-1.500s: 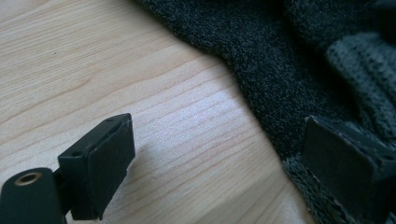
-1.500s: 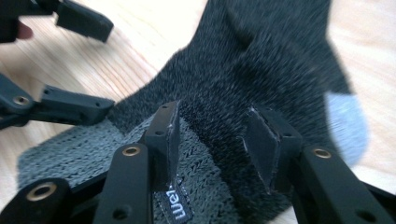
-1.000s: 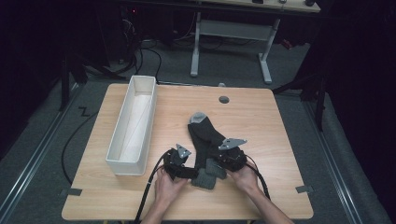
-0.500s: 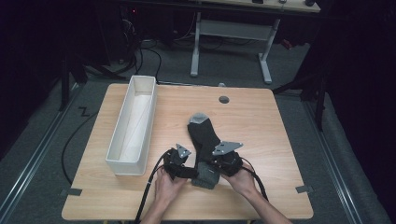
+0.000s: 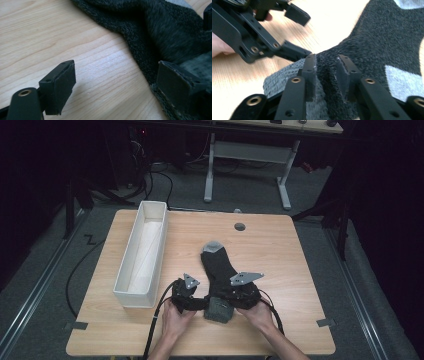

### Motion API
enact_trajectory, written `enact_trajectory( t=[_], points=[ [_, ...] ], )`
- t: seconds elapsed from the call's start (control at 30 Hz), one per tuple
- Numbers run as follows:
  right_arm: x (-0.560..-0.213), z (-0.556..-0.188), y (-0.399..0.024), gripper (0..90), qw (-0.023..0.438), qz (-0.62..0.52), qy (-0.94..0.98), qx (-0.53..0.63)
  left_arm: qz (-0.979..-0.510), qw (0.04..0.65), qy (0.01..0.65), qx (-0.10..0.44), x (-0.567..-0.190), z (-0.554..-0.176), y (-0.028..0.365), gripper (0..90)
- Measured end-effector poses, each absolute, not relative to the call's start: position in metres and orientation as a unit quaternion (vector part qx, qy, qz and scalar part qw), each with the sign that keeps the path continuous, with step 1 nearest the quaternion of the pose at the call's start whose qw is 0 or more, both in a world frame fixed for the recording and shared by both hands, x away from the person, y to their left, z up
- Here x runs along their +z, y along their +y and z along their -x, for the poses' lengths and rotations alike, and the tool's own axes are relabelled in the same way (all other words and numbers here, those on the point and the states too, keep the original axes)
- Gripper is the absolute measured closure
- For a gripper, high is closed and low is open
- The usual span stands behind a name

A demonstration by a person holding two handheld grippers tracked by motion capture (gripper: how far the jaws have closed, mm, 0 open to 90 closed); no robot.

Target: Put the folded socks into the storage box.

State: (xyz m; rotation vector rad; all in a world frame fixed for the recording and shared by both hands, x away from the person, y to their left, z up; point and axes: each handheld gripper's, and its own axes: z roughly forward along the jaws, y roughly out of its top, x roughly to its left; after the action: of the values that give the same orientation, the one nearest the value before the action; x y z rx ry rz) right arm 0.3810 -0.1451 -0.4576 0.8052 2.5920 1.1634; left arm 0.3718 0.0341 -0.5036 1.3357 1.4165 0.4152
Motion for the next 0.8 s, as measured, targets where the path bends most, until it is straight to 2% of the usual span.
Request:
enact_trajectory(
  t=[0.17,0.2,0.3,0.37,0.6,0.7,0.8],
  points=[
    [-0.465,-0.385,-0.144,66.7,0.085,-0.285,0.880,0.371,-0.557,0.549,0.603,0.159,-0.501,-0.369,0.038,16.4],
    [-0.467,-0.385,-0.142,69.0,0.083,-0.285,0.882,0.365,-0.559,0.549,0.601,0.157,-0.501,-0.367,0.038,16.2],
    [-0.474,-0.385,-0.133,83.3,0.085,-0.271,0.898,0.336,-0.573,0.531,0.601,0.170,-0.505,-0.366,0.036,16.5],
    [-0.476,-0.384,-0.131,87.2,0.091,-0.264,0.902,0.329,-0.575,0.525,0.604,0.169,-0.508,-0.367,0.036,16.7],
    [-0.461,-0.379,-0.135,88.6,0.104,-0.260,0.890,0.359,-0.590,0.514,0.591,0.193,-0.515,-0.365,0.031,17.1],
    [-0.447,-0.375,-0.133,88.6,0.113,-0.246,0.888,0.371,-0.590,0.514,0.592,0.192,-0.514,-0.366,0.030,17.1],
    [-0.449,-0.375,-0.129,88.4,0.112,-0.236,0.894,0.365,-0.589,0.517,0.592,0.187,-0.514,-0.366,0.032,17.2]
  ],
)
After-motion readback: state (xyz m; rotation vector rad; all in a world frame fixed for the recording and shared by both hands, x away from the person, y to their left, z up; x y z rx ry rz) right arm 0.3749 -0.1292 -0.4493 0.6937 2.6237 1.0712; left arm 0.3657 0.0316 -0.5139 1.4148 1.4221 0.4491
